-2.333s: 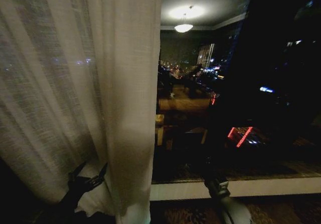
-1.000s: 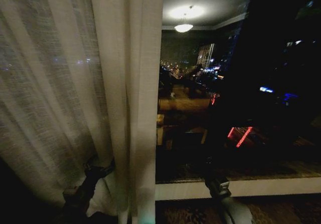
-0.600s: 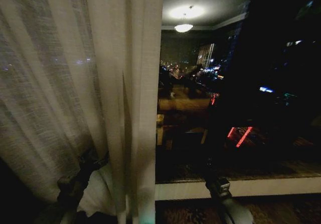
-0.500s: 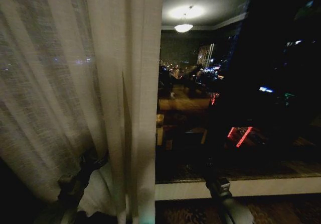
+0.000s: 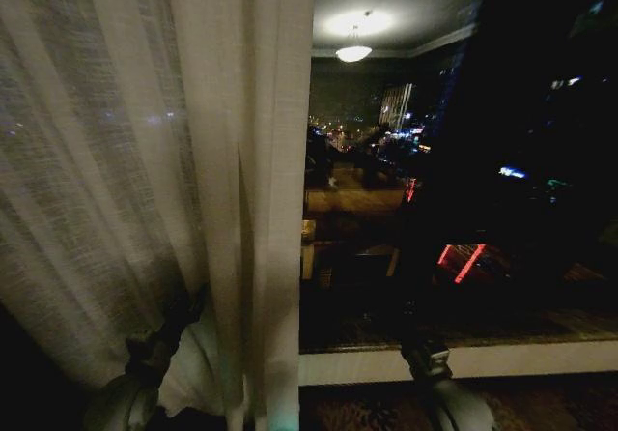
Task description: Open the curtains by pulling them apart, changing their state from closed to fully open.
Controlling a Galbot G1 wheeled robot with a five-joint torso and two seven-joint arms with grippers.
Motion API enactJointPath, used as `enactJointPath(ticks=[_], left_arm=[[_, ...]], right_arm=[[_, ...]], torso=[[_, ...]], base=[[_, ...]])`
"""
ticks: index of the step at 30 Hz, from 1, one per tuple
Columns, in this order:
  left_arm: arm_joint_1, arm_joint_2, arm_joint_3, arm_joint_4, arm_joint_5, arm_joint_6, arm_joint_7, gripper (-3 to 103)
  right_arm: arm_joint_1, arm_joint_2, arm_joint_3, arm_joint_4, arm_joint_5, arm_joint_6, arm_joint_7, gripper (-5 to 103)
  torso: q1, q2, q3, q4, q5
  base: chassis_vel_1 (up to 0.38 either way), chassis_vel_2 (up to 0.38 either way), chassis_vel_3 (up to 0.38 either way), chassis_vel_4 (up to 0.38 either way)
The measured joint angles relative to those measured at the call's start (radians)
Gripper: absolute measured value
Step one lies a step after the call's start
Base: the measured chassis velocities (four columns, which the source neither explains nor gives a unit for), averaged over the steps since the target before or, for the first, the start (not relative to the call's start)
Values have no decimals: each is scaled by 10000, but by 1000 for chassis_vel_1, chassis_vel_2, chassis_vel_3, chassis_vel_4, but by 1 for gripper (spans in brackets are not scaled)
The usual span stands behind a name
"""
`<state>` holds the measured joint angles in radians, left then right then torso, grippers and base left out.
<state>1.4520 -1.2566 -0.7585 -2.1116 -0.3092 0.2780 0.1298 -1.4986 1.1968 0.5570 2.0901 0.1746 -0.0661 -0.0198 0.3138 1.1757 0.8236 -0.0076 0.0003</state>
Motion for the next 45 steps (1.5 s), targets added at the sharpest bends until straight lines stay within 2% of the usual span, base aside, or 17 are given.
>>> enactJointPath(ticks=[1, 4, 6, 12, 17, 20, 22, 26, 27, 29, 34, 37, 40, 41, 42, 44, 45], left_arm=[[0, 0, 0, 0, 0, 0, 0, 22], [-8, 91, -48, -56, -157, 25, -1, 5], [-11, 109, -63, -63, -180, 34, -6, 2], [-8, 95, -198, -90, -264, 48, -93, 0], [-35, 71, -618, -52, -434, 52, -643, 0], [43, 160, -1398, 97, -669, 47, -1352, 0], [71, 207, -1639, 157, -769, 39, -1586, 0], [220, 433, -3014, 617, -1408, 14, -2775, 0], [220, 433, -3014, 617, -1408, 14, -2775, 0], [369, 571, -3804, 949, -1768, 11, -3595, 0], [584, 819, -4585, 1311, -2024, -76, -4412, 0], [780, 883, -4727, 1238, -2094, -45, -4465, -2], [931, 831, -4678, 1024, -2083, 12, -4397, 8], [1041, 747, -4628, 848, -2066, 56, -4130, 14], [1105, 701, -4602, 746, -2052, 63, -3917, 14], [1333, 490, -4399, 313, -1850, 43, -3076, 24], [1333, 490, -4399, 313, -1850, 43, -3076, 24]], right_arm=[[0, 0, 0, 0, 0, 0, 0, 100], [-2, 45, 18, -3, 1, 38, -12, 100], [-3, 59, 18, -3, 1, 40, -13, 100], [9, 152, 20, -3, -5, 43, -15, 100], [45, 148, 19, -58, -9, 46, -23, 100], [134, 140, -17, -131, -10, 49, -34, 100], [156, 144, -43, -149, -12, 50, -36, 100], [268, 186, -296, -213, -75, 53, -56, 100], [268, 186, -296, -213, -75, 53, -56, 100], [361, 216, -473, -244, -154, 54, -59, 100], [474, 265, -715, -269, -242, 51, -61, 100], [485, 307, -844, -271, -297, 24, -60, 100], [461, 337, -866, -258, -328, 16, -57, 100], [426, 352, -864, -241, -344, 15, -54, 100], [403, 359, -859, -231, -349, 15, -51, 100], [316, 368, -812, -173, -353, 12, -32, 100], [316, 368, -812, -173, -353, 12, -32, 100]], torso=[[0, 0, 0, 0, 0], [0, 0, 0, 0, 0], [0, 0, 0, 0, -1], [0, 0, 0, 0, -1], [0, 0, 0, -1, -1], [0, 0, 0, 0, -2], [0, 0, 0, 0, -2], [0, 0, 0, 1, -2], [0, 0, 0, 1, -2], [0, 0, -1, 1, -2], [0, 0, -1, 3, -4], [0, 0, 0, 1, -3], [0, 1, 0, 0, 0], [0, 0, -1, -1, -1], [0, 0, 0, 0, -2], [0, 0, 0, 0, 1], [0, 0, 0, 0, 1]], base=[[0, 0, 0, 0], [0, 0, 0, 0], [0, 0, 0, 0], [0, 0, 0, 0], [0, 0, 0, 0], [0, 0, 0, 0], [0, 0, 0, 0], [0, 0, 0, 0], [0, 0, 0, 0], [0, 0, 0, 0], [0, 0, 0, 0], [0, 0, 0, 0], [0, 0, 0, 0], [0, 0, 0, 0], [0, 0, 0, 0], [0, 0, 0, 0], [0, 0, 0, 0]])
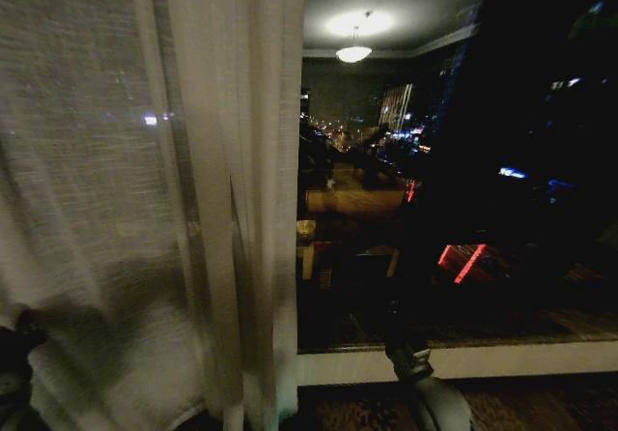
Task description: Open the curtains by pulling them apart, changing their state from closed to fully open.
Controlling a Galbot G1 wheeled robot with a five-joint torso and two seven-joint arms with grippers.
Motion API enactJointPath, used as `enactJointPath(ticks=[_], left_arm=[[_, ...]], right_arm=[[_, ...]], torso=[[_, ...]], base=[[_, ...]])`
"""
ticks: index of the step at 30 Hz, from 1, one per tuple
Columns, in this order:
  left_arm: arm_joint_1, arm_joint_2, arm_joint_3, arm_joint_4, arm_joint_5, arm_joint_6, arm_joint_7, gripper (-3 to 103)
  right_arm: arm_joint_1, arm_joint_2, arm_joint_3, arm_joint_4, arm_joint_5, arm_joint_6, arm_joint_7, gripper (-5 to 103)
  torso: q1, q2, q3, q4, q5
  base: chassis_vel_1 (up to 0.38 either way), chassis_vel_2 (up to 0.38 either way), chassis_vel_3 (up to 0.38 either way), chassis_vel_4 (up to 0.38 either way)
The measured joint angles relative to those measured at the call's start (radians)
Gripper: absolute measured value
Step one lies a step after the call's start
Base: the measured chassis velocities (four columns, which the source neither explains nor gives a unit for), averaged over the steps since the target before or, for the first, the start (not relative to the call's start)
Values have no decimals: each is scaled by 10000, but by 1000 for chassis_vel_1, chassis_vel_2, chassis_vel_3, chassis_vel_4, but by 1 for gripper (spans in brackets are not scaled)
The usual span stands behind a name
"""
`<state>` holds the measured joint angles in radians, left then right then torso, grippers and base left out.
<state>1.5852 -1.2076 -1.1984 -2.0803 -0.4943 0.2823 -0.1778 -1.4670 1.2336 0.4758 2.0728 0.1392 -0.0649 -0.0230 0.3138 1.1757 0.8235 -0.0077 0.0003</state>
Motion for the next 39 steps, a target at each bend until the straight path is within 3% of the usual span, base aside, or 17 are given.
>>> enactJointPath(ticks=[4, 5, 10, 12, 15, 17, 20, 31, 39], left_arm=[[390, -457, 354, -936, 422, -55, 1326, 41], [390, -457, 354, -936, 422, -55, 1326, 41], [830, -626, 311, -1464, 503, -565, 3235, 68], [893, -641, 284, -1478, 492, -683, 3349, 68], [1073, -697, 200, -1508, 462, -809, 3401, 84], [1120, -704, 192, -1513, 446, -827, 3392, 84], [1189, -685, 171, -1428, 425, -874, 3284, 98], [999, -510, 193, -1130, 454, -773, 3145, 100], [950, -483, 262, -976, 453, -837, 3130, 100]], right_arm=[[-124, 9, 145, 122, 16, -64, 58, 100], [-124, 9, 145, 122, 16, -64, 58, 100], [-110, 43, 278, 324, 427, -625, 417, 100], [-87, 43, 283, 354, 497, -751, 487, 100], [-67, 29, 322, 393, 601, -1000, 627, 100], [-77, 23, 334, 415, 612, -1066, 635, 100], [-139, 11, 365, 524, 636, -1319, 639, 100], [-139, 90, 412, 676, 588, -1445, 621, 100], [-226, 95, 504, 697, 563, -1408, 596, 100]], torso=[[0, 1, 0, 1, -1], [0, 1, 0, 1, -1], [0, 0, 0, 0, 2], [0, 0, 0, 1, 0], [0, 1, 0, 1, -1], [0, 0, 0, 1, -1], [0, 0, 0, 0, 0], [1, -1, 1, 0, -3], [0, 0, 0, 0, -2]], base=[[0, 0, 0, 0], [0, 0, 0, 0], [0, 0, 0, 0], [0, 0, 0, 0], [0, 0, 0, 0], [0, 0, 0, 0], [0, 0, 0, 0], [-10, -33, 8, 31], [-92, -220, 88, 243]])
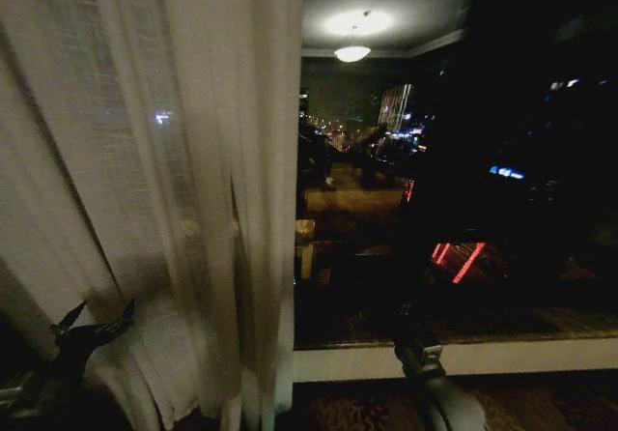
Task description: Open the curtains by pulling them apart, changing their state from closed to fully open.
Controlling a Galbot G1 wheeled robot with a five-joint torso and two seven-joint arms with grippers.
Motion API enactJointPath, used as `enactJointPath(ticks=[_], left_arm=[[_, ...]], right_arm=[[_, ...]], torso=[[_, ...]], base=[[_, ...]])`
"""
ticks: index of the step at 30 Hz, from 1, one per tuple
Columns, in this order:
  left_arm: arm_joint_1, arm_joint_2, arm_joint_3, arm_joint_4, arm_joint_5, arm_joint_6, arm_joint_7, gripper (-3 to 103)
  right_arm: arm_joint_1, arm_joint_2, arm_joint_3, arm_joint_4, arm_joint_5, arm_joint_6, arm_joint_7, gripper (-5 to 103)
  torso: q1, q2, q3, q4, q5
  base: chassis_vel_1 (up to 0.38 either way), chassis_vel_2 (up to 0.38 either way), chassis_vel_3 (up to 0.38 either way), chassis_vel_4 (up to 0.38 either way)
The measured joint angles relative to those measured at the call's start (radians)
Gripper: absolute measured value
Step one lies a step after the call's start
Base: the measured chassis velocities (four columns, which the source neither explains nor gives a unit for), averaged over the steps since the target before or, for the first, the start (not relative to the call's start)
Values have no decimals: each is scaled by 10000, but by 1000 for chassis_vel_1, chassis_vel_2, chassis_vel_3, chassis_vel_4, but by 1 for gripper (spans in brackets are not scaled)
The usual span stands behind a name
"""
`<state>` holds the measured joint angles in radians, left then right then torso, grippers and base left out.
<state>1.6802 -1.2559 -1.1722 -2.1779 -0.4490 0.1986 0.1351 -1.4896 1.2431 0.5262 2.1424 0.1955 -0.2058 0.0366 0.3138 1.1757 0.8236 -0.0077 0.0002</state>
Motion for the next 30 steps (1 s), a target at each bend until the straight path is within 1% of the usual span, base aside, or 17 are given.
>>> enactJointPath(ticks=[6, 10, 11, 14, 17, 18, 20, 21, 22, 23, 25, 27, 28, 30], left_arm=[[-85, -32, 72, 82, 0, -23, -5, 100], [-84, -59, 125, 185, 5, -161, -6, 100], [-84, -74, 143, 230, 9, -196, -5, 100], [-87, -106, 174, 290, 17, -250, -5, 100], [-79, -150, 212, 303, 29, -337, 20, 100], [-72, -170, 229, 304, 31, -395, 80, 100], [-49, -197, 296, 303, 31, -659, 566, 100], [-49, -197, 296, 303, 31, -659, 566, 100], [-41, -198, 321, 296, 27, -702, 731, 100], [-51, -185, 432, 270, -3, -744, 1044, 100], [-283, -81, 686, 313, -18, -737, 1179, 100], [-328, -63, 721, 324, -20, -721, 1184, 100], [-597, 93, 992, 375, -72, -533, 1212, 100], [-668, 147, 1077, 385, -102, -463, 1218, 100]], right_arm=[[-2, -1, 13, 26, -13, 14, -9, 100], [36, 3, 2, -51, -36, 71, -14, 100], [56, 1, -29, -116, -88, 180, -18, 100], [95, -6, -91, -226, -189, 299, -52, 100], [142, -16, -190, -314, -224, 357, -72, 100], [180, -28, -253, -364, -231, 374, -76, 100], [291, -54, -375, -486, -237, 387, -77, 100], [291, -54, -375, -486, -237, 387, -77, 100], [328, -66, -408, -520, -239, 388, -78, 100], [404, -93, -472, -580, -241, 391, -79, 100], [500, -150, -571, -667, -242, 394, -79, 100], [515, -163, -590, -682, -241, 394, -79, 100], [578, -219, -667, -742, -241, 394, -77, 100], [599, -235, -685, -760, -242, 394, -77, 100]], torso=[[0, -1, 0, 0, 0], [-3, 0, -1, 0, 4], [-3, 0, -1, -1, -2], [-3, 0, -1, 1, -1], [-3, 0, -1, -2, 9], [-3, 1, 0, 0, 8], [-1, -1, 0, -1, 2], [-1, -1, 0, -1, 2], [-1, -1, 1, 0, -1], [0, -1, 0, 4, -9], [1, -1, 0, 3, -4], [0, -1, 0, 3, -3], [1, -1, 1, 0, -2], [1, -1, 0, -1, -3]], base=[[-187, -312, 179, 318], [-194, -308, 200, 313], [-185, -247, 191, 303], [-150, -223, 170, 231], [-77, -114, 82, 130], [-70, -33, 57, 34], [0, 0, 0, 0], [0, 0, 0, 0], [0, 0, 0, 0], [0, 0, 0, 0], [30, 56, -20, -32], [19, 28, -9, -18], [0, 0, 0, 0], [0, 0, 0, 0]])
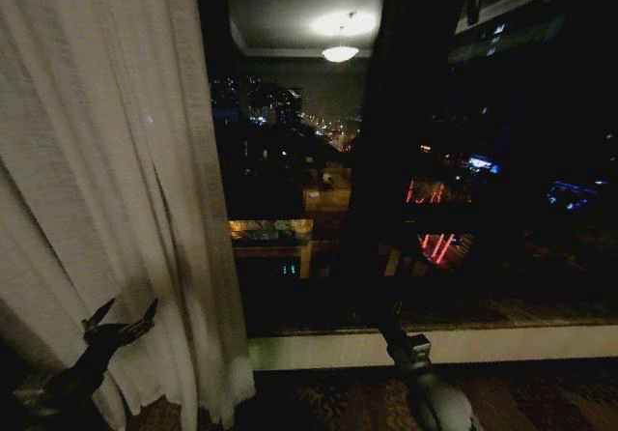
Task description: Open the curtains by pulling them apart, changing their state from closed to fully open.
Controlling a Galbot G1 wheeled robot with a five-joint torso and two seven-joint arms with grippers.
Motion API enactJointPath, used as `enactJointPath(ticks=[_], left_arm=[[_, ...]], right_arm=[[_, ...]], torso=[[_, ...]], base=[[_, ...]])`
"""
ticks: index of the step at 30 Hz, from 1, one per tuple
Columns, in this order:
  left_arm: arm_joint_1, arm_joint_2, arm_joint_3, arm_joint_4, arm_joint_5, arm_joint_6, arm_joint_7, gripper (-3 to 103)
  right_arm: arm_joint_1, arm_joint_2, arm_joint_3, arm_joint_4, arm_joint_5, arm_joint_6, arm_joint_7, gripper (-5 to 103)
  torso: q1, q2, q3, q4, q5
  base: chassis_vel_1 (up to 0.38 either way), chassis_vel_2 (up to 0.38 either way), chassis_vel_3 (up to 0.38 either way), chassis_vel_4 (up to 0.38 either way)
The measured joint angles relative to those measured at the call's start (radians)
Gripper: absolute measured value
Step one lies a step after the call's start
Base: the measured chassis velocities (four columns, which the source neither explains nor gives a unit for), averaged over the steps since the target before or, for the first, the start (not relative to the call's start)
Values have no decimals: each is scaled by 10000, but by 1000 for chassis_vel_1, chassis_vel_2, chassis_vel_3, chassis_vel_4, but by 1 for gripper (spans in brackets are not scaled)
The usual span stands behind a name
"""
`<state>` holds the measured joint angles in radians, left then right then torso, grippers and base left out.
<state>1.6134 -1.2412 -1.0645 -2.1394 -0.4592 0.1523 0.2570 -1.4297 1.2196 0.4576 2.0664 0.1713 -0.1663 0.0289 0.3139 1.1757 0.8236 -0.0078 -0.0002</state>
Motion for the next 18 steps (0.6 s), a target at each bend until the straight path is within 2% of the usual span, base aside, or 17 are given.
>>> enactJointPath(ticks=[3, 6, 8, 14, 18], left_arm=[[-377, 266, 363, 197, -77, 244, -21, 100], [-1111, 646, 958, 875, -76, 444, -492, 100], [-1211, 687, 1035, 964, -76, 464, -549, 100], [-2377, 1000, 1961, 1915, -72, 632, -1355, 100], [-2906, 1075, 2330, 2405, -33, 627, -1407, 100]], right_arm=[[63, -56, -71, -85, 0, 0, 7, 100], [63, -81, -116, -171, -19, 8, 13, 100], [56, -81, -116, -182, -28, 15, 14, 100], [-14, -44, -44, -230, -137, 87, 46, 100], [-102, -67, 63, -228, -187, 163, 52, 100]], torso=[[-1, 0, 0, 0, 9], [-1, 0, 0, 0, 4], [-1, 0, 0, 0, 3], [0, -1, 1, 1, 3], [0, -1, 0, 0, 5]], base=[[0, 0, 0, 0], [0, 0, 0, 0], [0, 0, 0, 0], [0, 0, 0, 0], [0, 0, 0, 0]])
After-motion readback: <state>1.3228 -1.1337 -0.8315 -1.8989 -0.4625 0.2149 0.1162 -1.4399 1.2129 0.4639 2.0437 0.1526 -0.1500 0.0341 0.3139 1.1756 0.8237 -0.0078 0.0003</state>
